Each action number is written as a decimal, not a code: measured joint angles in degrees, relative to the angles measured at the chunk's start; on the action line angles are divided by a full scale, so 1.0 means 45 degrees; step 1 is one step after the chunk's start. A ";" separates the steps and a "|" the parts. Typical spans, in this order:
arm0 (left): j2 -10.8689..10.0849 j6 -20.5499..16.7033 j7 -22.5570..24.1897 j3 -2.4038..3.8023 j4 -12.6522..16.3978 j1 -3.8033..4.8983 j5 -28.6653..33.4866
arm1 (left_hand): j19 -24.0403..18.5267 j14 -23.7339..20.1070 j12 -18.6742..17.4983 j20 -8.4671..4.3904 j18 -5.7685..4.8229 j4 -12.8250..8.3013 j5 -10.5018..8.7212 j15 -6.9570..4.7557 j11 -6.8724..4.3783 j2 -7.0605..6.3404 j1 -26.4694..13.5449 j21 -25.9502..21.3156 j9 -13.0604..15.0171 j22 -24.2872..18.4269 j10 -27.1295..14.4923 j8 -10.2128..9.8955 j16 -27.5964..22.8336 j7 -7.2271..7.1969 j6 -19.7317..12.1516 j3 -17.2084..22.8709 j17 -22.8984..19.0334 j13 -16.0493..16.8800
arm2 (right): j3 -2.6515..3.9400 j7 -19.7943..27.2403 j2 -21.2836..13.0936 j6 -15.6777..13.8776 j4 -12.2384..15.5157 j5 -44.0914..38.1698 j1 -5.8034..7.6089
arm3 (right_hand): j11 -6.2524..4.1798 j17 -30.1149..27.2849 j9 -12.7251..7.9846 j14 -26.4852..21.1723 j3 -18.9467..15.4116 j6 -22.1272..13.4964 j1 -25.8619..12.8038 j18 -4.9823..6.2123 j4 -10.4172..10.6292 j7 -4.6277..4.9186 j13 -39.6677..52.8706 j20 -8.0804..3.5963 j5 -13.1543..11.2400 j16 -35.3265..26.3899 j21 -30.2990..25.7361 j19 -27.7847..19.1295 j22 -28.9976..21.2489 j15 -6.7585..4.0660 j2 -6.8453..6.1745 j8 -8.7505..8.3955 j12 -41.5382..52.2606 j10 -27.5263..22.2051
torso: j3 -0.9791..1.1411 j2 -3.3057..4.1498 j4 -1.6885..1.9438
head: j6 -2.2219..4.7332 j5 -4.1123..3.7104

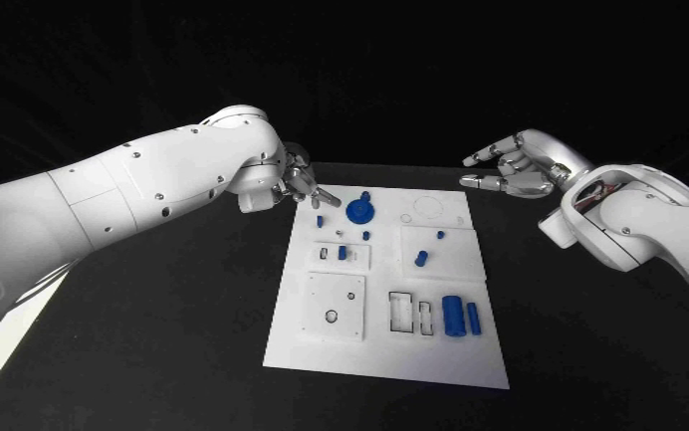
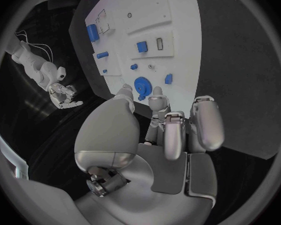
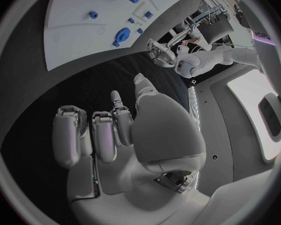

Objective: Assemble the parts on the task board

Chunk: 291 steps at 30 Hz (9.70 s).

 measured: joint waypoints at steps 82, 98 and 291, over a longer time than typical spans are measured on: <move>0.2275 0.0811 0.0738 -0.0373 -0.3765 -0.0729 -0.0720 | 0.0050 -0.0042 0.0936 -0.0235 -0.0002 -0.0511 -0.0100 -0.0143 -0.0319 0.1884 0.2220 0.0639 0.0121 0.0946 0.0680 0.0937 0.0000 -0.0438 0.1007 0.0445 0.0004 0.0828 | -0.0006 0.0037 0.0356 0.0037 -0.0101 0.0002 -0.0013 | 0.0000 0.0001 -0.0006 0.0000 0.0002 0.0000 -0.0050 -0.0001 -0.0002 0.0000 0.0001 0.0000 0.0001 0.0000 -0.0042 0.0001 -0.0045 0.0000 0.0050 0.0000 0.0000 0.0000 | -0.0026 0.0039 -0.0040 | -0.0127 0.0024; 0.1965 0.0361 0.0755 -0.0374 -0.3253 -0.0731 -0.0264 | 0.0047 -0.0043 0.0959 -0.0371 -0.0002 -0.0417 -0.0538 -0.0371 -0.0524 0.1561 0.3703 0.0639 0.0462 0.0972 0.0653 0.1595 0.0000 -0.0571 0.0459 0.2631 0.0002 0.0801 | -0.0006 0.0030 0.0376 0.0071 -0.0159 0.0002 -0.0015 | 0.0000 0.0010 -0.0005 0.0000 0.0002 0.0000 -0.0050 -0.0001 -0.0002 0.0000 -0.0001 0.0000 0.0001 0.0000 -0.0042 0.0001 -0.0056 0.0000 0.0050 0.0000 0.0000 0.0000 | -0.0016 0.0027 -0.0039 | -0.0106 0.0012; -0.0665 -0.1195 0.0190 -0.0566 0.2103 -0.1942 -0.3011 | 0.0046 -0.0045 0.1294 -0.0369 -0.0196 0.0002 -0.1133 -0.0368 -0.0661 -0.1179 -0.0411 0.1282 0.1764 0.0961 0.1158 0.2116 0.0000 -0.0802 0.1149 0.5125 0.0006 0.1017 | -0.0056 -0.0018 0.0280 0.0387 -0.0053 0.0000 -0.0091 | 0.0000 0.0010 0.0000 0.0000 -0.0085 0.0000 -0.0096 0.0000 -0.0017 0.0000 -0.0001 0.0001 0.0001 -0.0108 -0.0142 0.0001 -0.0168 0.0000 0.0096 0.0000 -0.0048 0.0000 | 0.0001 -0.0049 0.0072 | -0.0697 0.0057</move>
